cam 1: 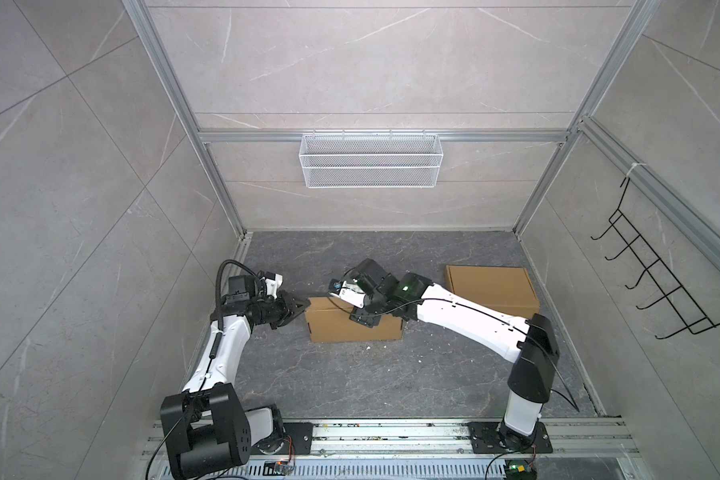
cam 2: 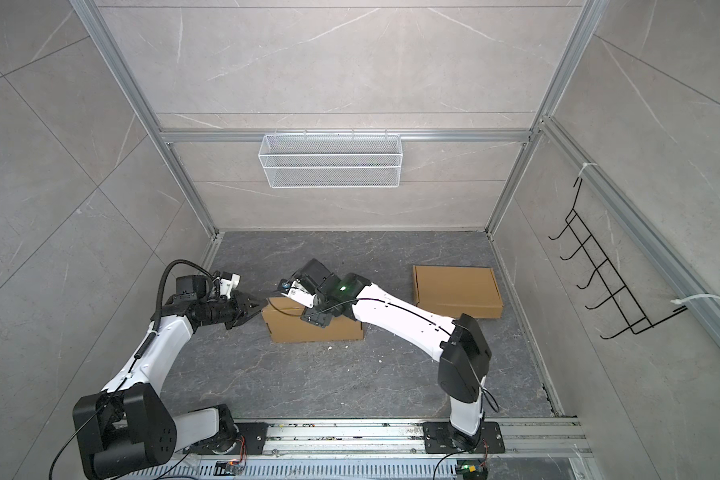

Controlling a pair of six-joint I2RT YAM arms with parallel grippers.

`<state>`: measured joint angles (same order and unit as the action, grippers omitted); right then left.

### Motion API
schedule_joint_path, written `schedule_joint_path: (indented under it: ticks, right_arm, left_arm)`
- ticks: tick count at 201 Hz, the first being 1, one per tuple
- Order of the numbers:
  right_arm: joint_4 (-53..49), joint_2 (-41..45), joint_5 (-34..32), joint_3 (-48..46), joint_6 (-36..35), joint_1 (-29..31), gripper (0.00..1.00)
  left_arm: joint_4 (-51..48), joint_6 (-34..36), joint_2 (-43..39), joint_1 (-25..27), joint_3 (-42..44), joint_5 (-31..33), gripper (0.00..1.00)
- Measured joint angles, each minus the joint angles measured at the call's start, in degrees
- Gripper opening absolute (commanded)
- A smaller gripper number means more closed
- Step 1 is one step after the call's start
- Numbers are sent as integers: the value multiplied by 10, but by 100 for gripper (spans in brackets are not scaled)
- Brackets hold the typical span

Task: Fold the paper box

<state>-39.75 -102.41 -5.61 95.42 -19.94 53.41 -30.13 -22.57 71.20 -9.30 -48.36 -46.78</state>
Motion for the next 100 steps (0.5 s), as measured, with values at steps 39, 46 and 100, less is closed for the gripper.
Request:
schedule_joint_path:
  ticks: [39, 46, 100]
  right_arm:
    - [23, 121, 78, -76, 197, -144, 68]
    - [23, 134, 98, -88, 236, -179, 67]
    - [19, 151, 286, -181, 431, -307, 57]
  left_arm:
    - [0, 1, -1, 0, 0, 0, 28]
    - [-1, 2, -1, 0, 0, 0, 28]
    - [-3, 3, -3, 0, 0, 1, 28]
